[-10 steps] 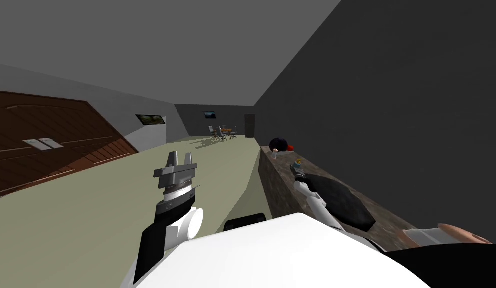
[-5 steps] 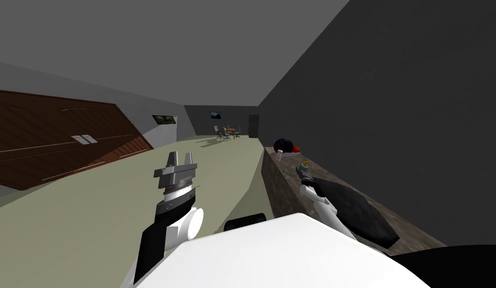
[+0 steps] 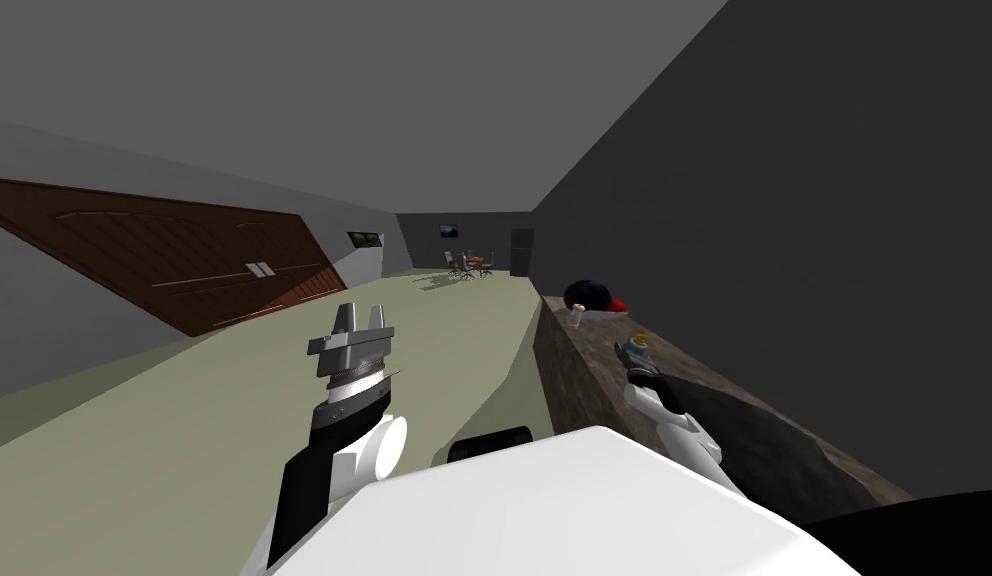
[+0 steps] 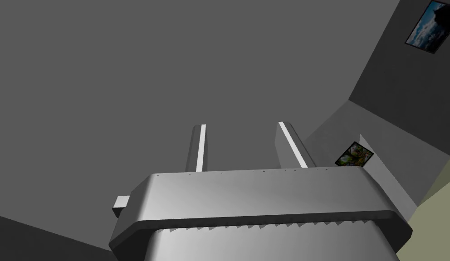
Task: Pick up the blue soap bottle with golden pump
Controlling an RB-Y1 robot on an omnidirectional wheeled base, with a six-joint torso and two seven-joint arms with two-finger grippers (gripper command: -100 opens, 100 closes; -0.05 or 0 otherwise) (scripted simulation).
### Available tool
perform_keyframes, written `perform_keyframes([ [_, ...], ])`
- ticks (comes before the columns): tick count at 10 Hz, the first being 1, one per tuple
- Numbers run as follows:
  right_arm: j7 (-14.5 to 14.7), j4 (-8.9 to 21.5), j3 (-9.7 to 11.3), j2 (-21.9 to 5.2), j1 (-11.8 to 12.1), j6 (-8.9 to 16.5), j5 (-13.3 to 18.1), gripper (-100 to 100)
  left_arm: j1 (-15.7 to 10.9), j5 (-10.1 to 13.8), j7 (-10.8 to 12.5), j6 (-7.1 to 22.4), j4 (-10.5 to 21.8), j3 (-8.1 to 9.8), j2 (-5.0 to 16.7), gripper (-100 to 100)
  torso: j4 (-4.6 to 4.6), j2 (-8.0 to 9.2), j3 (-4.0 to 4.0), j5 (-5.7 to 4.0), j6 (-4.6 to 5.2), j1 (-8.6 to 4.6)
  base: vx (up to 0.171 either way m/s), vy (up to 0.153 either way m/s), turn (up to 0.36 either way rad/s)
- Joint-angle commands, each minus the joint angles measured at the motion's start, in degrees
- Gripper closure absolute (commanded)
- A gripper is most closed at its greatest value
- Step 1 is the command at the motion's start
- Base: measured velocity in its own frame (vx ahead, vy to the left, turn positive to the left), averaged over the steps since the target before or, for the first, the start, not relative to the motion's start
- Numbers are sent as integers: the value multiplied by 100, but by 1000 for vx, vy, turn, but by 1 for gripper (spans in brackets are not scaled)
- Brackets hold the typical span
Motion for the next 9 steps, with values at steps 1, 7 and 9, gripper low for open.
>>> perform_keyframes([
  [1,-240,-131,-143,13,65,107,114,-100,0,0,0,0,0,0,0,0,0,0,0,0,0,0,7,5,1],
  [7,-1222,-295,-927,-140,641,186,951,-100,0,0,0,0,0,0,0,0,0,-1,0,0,3,-3,6,19,196],
  [9,-1173,-266,-887,-171,652,169,911,100,1,0,0,0,0,1,0,0,0,1,0,-3,3,-9,0,1,-8],
])
